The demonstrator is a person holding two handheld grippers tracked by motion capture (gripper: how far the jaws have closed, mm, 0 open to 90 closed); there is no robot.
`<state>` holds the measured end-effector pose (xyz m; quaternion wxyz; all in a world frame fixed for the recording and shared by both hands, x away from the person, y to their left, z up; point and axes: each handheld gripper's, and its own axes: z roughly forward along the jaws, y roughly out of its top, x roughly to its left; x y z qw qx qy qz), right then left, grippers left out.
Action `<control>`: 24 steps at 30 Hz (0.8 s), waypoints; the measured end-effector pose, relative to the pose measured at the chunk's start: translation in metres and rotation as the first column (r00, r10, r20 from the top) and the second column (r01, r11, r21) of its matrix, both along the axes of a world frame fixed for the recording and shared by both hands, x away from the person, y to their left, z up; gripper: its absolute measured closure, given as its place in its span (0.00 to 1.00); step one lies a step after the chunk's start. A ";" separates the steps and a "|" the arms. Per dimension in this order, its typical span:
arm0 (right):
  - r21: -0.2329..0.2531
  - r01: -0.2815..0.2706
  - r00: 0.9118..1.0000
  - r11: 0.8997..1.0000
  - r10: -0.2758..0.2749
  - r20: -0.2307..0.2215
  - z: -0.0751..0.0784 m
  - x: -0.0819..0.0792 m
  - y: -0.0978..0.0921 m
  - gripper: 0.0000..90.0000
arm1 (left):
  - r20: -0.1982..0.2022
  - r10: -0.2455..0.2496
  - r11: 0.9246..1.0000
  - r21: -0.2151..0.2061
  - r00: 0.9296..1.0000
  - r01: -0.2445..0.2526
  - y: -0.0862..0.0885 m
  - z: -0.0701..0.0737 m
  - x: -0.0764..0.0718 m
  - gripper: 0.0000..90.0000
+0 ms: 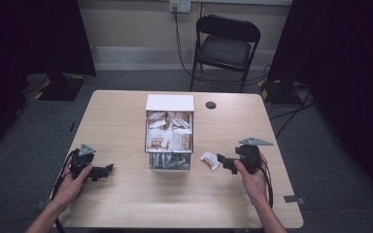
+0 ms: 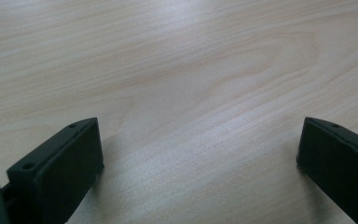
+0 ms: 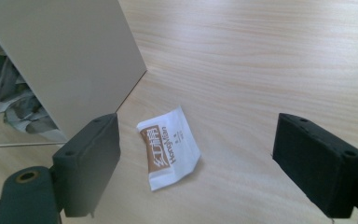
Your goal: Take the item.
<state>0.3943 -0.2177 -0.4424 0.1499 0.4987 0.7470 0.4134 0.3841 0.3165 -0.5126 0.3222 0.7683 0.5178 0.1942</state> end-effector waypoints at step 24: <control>-0.125 0.188 0.980 0.974 -0.195 -0.045 -0.028 -0.039 -0.074 0.16 | 0.000 0.000 1.000 0.000 1.000 0.000 0.000 0.000 0.000 0.00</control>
